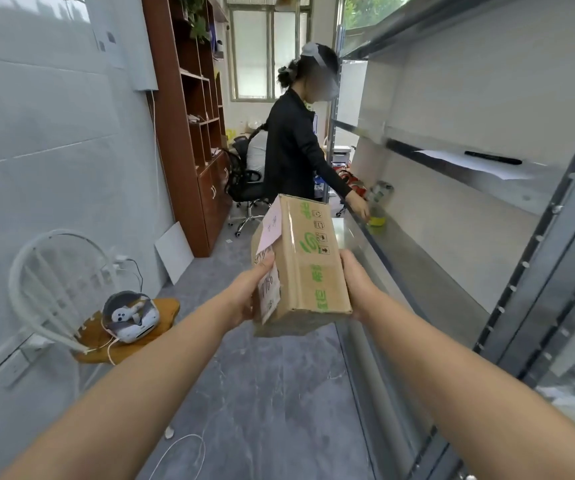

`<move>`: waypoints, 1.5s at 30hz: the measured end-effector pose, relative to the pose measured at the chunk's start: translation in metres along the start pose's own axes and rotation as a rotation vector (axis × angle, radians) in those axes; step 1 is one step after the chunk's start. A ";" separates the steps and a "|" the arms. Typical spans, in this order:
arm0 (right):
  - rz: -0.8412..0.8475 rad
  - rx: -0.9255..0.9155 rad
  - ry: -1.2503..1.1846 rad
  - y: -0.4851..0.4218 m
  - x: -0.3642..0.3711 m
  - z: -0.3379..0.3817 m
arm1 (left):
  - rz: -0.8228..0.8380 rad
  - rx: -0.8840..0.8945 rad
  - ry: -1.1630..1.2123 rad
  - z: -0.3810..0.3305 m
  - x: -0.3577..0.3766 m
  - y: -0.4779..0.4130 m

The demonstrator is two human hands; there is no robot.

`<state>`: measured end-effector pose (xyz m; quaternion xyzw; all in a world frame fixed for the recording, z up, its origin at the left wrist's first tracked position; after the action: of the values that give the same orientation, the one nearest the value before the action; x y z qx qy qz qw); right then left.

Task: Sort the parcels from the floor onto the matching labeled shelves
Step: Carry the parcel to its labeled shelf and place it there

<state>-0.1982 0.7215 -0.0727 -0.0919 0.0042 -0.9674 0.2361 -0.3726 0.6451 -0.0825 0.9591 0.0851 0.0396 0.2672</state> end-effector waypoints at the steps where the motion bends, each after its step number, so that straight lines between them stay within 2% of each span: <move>1: 0.003 0.005 -0.026 -0.001 0.000 0.002 | -0.019 0.018 -0.013 0.000 -0.002 0.000; 3: 0.036 -0.008 -0.021 -0.001 0.002 0.006 | -0.063 0.062 -0.022 -0.001 -0.004 -0.001; 7: 0.114 -0.071 0.181 0.006 0.013 0.015 | -0.149 0.101 0.038 -0.006 -0.006 0.003; 10: -0.029 -0.148 0.330 0.007 0.014 0.022 | -0.199 0.114 0.069 -0.006 -0.007 0.007; 12: -0.063 -0.194 0.397 0.007 0.015 0.023 | -0.280 0.166 0.082 -0.005 -0.010 0.009; 21: 0.034 -0.184 0.372 0.013 0.022 0.011 | -0.405 0.301 0.086 -0.006 -0.001 0.017; 25: -0.001 -0.171 0.331 0.015 0.016 0.011 | -0.423 0.306 0.066 -0.004 -0.001 0.025; 27: 0.005 -0.139 0.255 0.017 0.011 0.010 | -0.357 0.250 0.095 -0.004 -0.005 0.029; 30: 0.072 -0.114 0.155 0.022 0.005 0.011 | -0.099 0.168 0.156 -0.005 -0.008 0.036; 32: 0.102 -0.109 0.115 0.024 0.003 0.010 | -0.002 0.163 0.199 -0.004 -0.009 0.040; 37: 0.113 -0.086 0.029 0.029 0.003 0.004 | 0.047 0.180 0.305 0.000 -0.003 0.038; 45: 0.038 -0.050 0.038 0.034 0.003 -0.005 | 0.072 0.221 0.297 -0.001 0.003 0.038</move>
<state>-0.1860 0.6894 -0.0788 -0.0794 0.0348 -0.9639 0.2517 -0.3642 0.6144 -0.0624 0.9686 0.0929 0.1808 0.1429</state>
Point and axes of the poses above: each hand's wrist, its own y-axis away from the middle knuckle, its own x-axis out of the palm, z = x × y, the point moved 2 cm from there along -y, towards the middle knuckle, and after that the axes turned 12 degrees about -x, right-handed, at the moved point
